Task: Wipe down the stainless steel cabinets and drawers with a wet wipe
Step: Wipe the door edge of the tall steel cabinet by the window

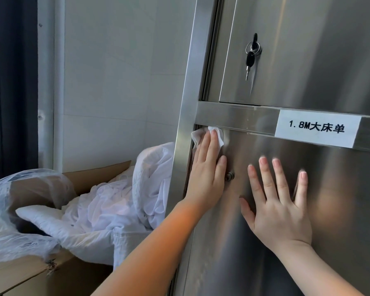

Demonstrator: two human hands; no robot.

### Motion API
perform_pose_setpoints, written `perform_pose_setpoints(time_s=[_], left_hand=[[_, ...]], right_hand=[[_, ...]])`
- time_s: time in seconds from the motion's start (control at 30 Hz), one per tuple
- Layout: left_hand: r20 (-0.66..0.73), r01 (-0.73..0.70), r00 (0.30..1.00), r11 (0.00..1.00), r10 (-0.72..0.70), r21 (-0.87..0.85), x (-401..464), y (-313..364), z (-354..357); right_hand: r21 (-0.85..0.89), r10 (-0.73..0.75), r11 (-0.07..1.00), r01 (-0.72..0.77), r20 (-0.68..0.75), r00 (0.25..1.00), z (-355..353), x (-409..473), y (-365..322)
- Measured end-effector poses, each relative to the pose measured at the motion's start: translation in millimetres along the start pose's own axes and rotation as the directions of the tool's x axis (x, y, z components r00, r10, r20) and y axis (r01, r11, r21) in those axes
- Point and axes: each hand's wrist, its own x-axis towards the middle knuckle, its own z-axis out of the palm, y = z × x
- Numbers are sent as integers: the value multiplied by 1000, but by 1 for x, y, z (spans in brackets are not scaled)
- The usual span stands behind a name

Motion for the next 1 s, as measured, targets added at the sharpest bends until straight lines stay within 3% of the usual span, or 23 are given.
perform_pose_setpoints(time_s=[0.3, 0.43, 0.63, 0.87, 1.0], left_hand=[[-58, 131, 989, 990, -134, -50, 4, 17, 6], [-77, 124, 988, 986, -133, -109, -16, 12, 10], [-4, 259, 965, 955, -262, -142, -78, 0, 14], [-16, 233, 970, 945, -243, -229, -20, 8, 1], [24, 303, 952, 937, -304, -176, -79, -5, 7]], right_hand=[[-4, -7, 1000, 7, -14, 1000, 2, 0, -1], [6, -3, 1000, 3, -16, 1000, 4, -2, -2], [3, 0, 1000, 0, 4, 1000, 1, -1, -2], [-6, -4, 1000, 4, 4, 1000, 2, -2, -2], [11, -8, 1000, 8, 6, 1000, 2, -1, -3]])
